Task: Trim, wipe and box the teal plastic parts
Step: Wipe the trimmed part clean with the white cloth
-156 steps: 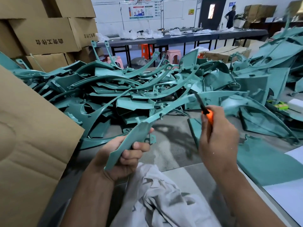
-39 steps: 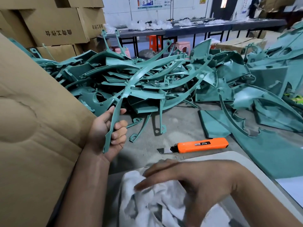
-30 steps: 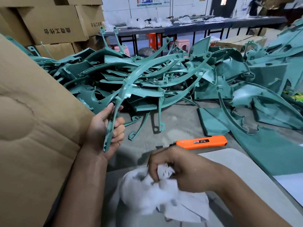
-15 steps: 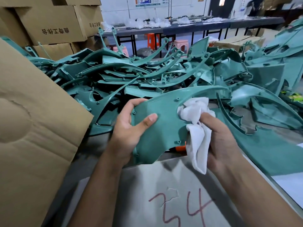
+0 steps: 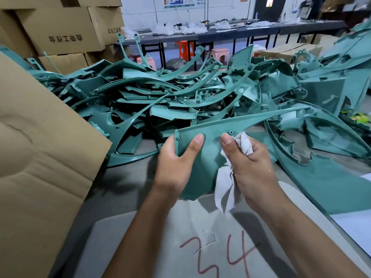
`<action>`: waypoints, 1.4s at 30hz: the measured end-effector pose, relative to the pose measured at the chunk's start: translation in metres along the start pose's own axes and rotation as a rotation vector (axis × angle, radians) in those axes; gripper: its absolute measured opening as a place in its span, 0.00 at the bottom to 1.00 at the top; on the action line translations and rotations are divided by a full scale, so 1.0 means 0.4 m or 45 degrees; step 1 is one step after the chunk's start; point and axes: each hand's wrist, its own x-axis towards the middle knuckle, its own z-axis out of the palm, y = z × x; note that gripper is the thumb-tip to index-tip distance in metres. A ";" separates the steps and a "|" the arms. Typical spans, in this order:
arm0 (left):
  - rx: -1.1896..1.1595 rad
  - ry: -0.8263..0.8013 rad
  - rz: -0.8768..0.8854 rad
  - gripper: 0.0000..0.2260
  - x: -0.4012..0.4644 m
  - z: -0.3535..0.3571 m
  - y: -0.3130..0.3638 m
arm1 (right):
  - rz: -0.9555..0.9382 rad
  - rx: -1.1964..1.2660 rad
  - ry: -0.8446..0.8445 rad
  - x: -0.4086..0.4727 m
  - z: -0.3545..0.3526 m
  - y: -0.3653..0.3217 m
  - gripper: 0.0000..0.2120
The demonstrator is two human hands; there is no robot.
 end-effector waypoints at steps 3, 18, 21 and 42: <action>0.014 -0.043 0.002 0.18 0.003 -0.008 0.001 | -0.059 -0.166 -0.135 0.002 -0.019 -0.022 0.25; 0.403 0.350 -0.315 0.29 0.048 -0.086 -0.018 | 0.071 0.207 0.072 0.005 -0.022 0.002 0.21; 0.477 0.272 -0.270 0.29 0.031 -0.038 -0.019 | 0.056 0.356 -0.003 0.001 -0.001 0.002 0.15; 0.558 0.173 -0.132 0.25 0.018 -0.029 -0.020 | 0.205 0.195 -0.422 -0.012 -0.005 -0.023 0.06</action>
